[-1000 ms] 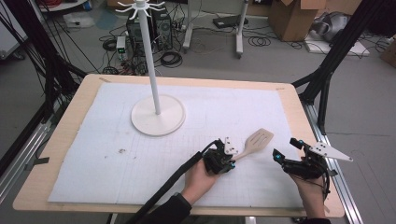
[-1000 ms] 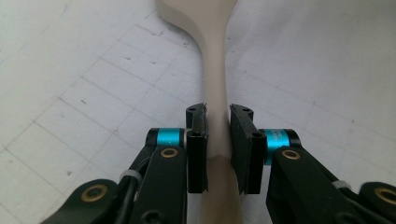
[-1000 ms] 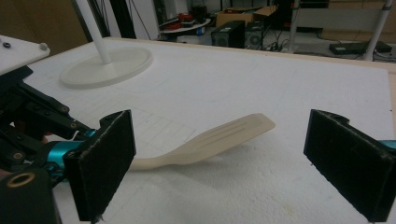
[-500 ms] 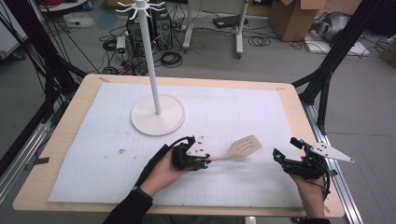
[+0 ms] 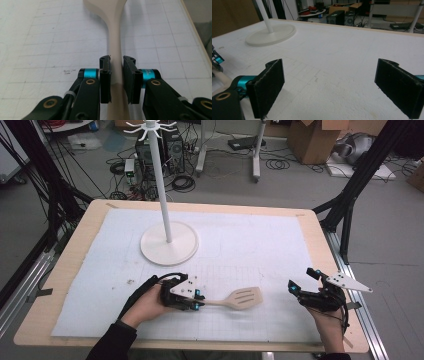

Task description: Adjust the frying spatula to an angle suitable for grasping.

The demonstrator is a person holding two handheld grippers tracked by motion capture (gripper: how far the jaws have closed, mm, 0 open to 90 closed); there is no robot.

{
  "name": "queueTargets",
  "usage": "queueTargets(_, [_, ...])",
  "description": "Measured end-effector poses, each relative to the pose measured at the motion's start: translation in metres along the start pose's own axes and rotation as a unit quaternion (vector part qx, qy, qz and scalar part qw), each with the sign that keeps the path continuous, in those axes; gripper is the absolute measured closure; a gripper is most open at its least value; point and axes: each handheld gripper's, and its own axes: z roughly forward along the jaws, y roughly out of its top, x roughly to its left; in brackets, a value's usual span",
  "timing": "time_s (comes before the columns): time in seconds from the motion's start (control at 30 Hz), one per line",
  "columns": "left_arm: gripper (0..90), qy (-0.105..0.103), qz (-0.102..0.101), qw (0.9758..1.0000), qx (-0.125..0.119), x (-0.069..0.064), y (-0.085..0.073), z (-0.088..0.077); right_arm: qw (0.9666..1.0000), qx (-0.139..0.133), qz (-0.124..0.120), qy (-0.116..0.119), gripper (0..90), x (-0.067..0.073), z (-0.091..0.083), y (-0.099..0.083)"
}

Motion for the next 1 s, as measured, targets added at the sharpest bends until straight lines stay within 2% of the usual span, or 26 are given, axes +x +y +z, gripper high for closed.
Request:
queueTargets(0.03, [76.5, 0.0, 0.0, 1.0, 0.0, 0.0, 0.0, 0.0, 1.0, -0.001, -0.001, 0.0, 8.1, 0.0, 0.001, 0.0])
queueTargets(0.07, [76.6, -0.007, 0.014, 0.9999, 0.0, -0.001, 0.0, 0.004, 1.0, -0.001, -0.003, 0.0, 8.1, 0.0, 0.001, 0.0])
queueTargets(0.17, [76.5, -0.01, 0.032, 0.9995, -0.001, -0.001, -0.001, 0.008, 1.0, 0.002, -0.001, 0.001, 8.1, 0.001, 0.001, 0.0])
queueTargets(0.3, [76.5, -0.005, 0.026, 0.9996, 0.006, 0.0, -0.001, 0.007, 1.0, 0.002, -0.002, 0.001, 8.1, 0.0, 0.002, -0.001])
queueTargets(0.47, [75.5, -0.006, 0.021, 0.9998, 0.003, -0.001, -0.002, 0.009, 1.0, 0.005, -0.002, 0.001, 8.0, 0.0, 0.002, -0.001])
queueTargets(0.5, [74.6, 0.002, 0.02, 0.9998, 0.0, -0.001, -0.002, 0.008, 1.0, 0.003, -0.003, 0.001, 8.0, 0.0, 0.002, -0.001])
queueTargets(0.53, [68.3, 0.002, 0.02, 0.9998, 0.0, -0.001, -0.002, 0.008, 1.0, 0.003, -0.003, 0.001, 8.0, 0.0, 0.002, -0.001])
queueTargets(0.57, [59.6, 0.014, -0.002, 0.9998, -0.012, 0.0, -0.002, 0.006, 1.0, 0.005, -0.001, 0.002, 8.1, 0.0, 0.002, -0.001])
queueTargets(0.63, [55.8, 0.016, -0.019, 0.9993, -0.027, -0.001, -0.002, 0.001, 1.0, 0.005, 0.0, 0.002, 8.0, 0.001, 0.002, -0.001])
queueTargets(0.67, [50.5, 0.021, -0.025, 0.999, -0.031, -0.001, -0.002, -0.002, 1.0, 0.005, -0.001, 0.003, 8.0, 0.001, 0.002, -0.001])
queueTargets(0.7, [46.0, 0.027, -0.043, 0.9981, -0.036, -0.002, -0.003, -0.007, 1.0, 0.005, -0.002, 0.003, 8.1, 0.001, 0.003, -0.001])
queueTargets(0.73, [43.9, 0.031, -0.051, 0.9972, -0.045, -0.002, -0.004, -0.011, 1.0, 0.007, -0.002, 0.003, 8.0, 0.001, 0.003, -0.001])
queueTargets(0.8, [36.7, 0.043, -0.079, 0.993, -0.077, -0.003, -0.01, -0.022, 1.0, 0.008, 0.0, 0.005, 8.0, 0.001, 0.003, -0.001])
queueTargets(0.9, [27.4, 0.06, -0.122, 0.9848, -0.108, -0.004, -0.022, -0.04, 0.9999, 0.01, -0.002, 0.007, 8.0, 0.002, 0.004, -0.002])
queueTargets(0.93, [25.9, 0.06, -0.122, 0.9848, -0.108, -0.004, -0.022, -0.04, 0.9999, 0.011, -0.002, 0.009, 8.0, 0.002, 0.004, -0.002])
queueTargets(0.97, [24.8, 0.07, -0.15, 0.9769, -0.135, -0.005, -0.033, -0.053, 0.9999, 0.013, -0.002, 0.01, 8.0, 0.002, 0.005, -0.002])
queueTargets(1.0, [23.7, 0.075, -0.165, 0.9722, -0.148, -0.006, -0.039, -0.06, 0.9999, 0.013, -0.003, 0.01, 8.0, 0.002, 0.005, -0.002])
